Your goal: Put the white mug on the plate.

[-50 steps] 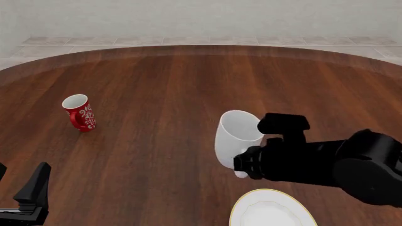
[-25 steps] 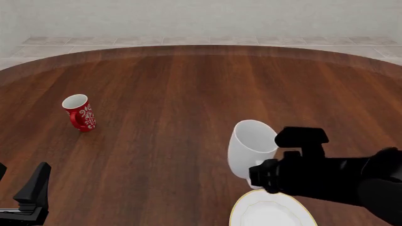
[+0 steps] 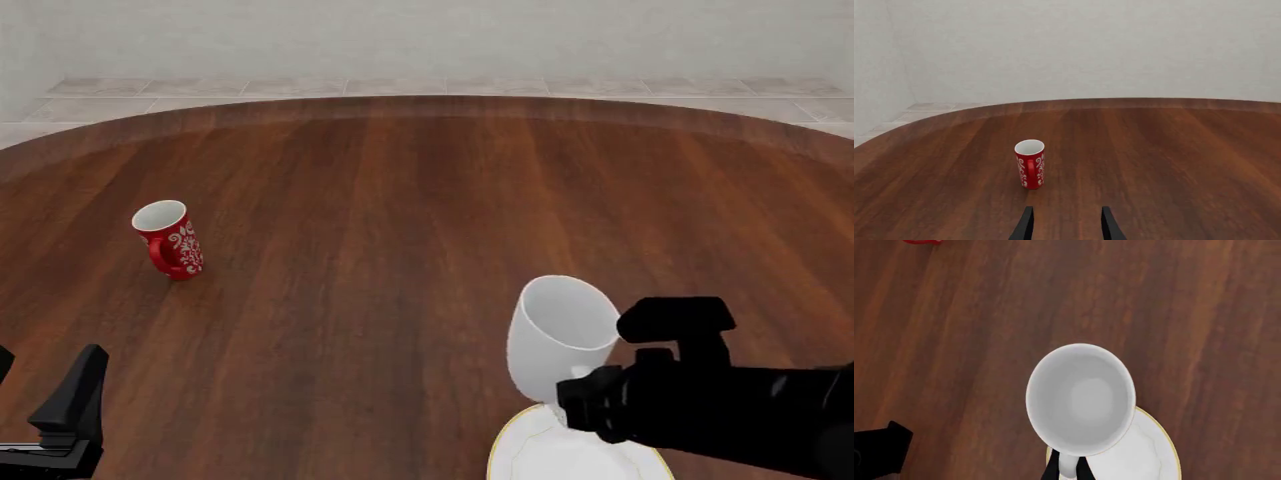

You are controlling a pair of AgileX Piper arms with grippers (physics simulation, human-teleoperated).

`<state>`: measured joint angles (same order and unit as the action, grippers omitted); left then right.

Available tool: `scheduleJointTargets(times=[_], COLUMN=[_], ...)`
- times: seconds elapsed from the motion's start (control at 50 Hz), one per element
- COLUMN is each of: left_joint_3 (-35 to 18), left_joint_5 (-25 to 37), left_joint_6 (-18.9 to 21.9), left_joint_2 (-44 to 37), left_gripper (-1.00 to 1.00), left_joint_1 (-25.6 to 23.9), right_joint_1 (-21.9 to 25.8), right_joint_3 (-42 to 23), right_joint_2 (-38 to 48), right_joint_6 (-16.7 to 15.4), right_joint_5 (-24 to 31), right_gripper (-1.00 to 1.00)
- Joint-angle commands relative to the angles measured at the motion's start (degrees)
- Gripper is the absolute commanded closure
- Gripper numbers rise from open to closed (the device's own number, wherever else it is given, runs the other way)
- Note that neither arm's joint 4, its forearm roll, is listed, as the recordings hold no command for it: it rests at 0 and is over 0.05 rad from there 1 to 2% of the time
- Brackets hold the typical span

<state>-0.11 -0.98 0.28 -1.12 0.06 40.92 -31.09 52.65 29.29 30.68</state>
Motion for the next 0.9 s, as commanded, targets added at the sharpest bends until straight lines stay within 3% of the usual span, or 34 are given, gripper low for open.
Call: scheduleJointTargets(times=[0.02, 0.9], left_joint_3=[0.0, 0.0], left_joint_5=[0.0, 0.0], left_joint_6=[0.0, 0.0], left_joint_2=[0.0, 0.0], left_gripper=[-1.0, -1.0], left_joint_1=[0.0, 0.0], right_joint_1=[-0.1, 1.8], right_joint_3=[2.1, 8.7], right_joint_2=[-3.4, -12.3], right_joint_6=[0.1, -3.1], right_joint_5=[1.8, 7.2], right_gripper=[1.0, 1.0])
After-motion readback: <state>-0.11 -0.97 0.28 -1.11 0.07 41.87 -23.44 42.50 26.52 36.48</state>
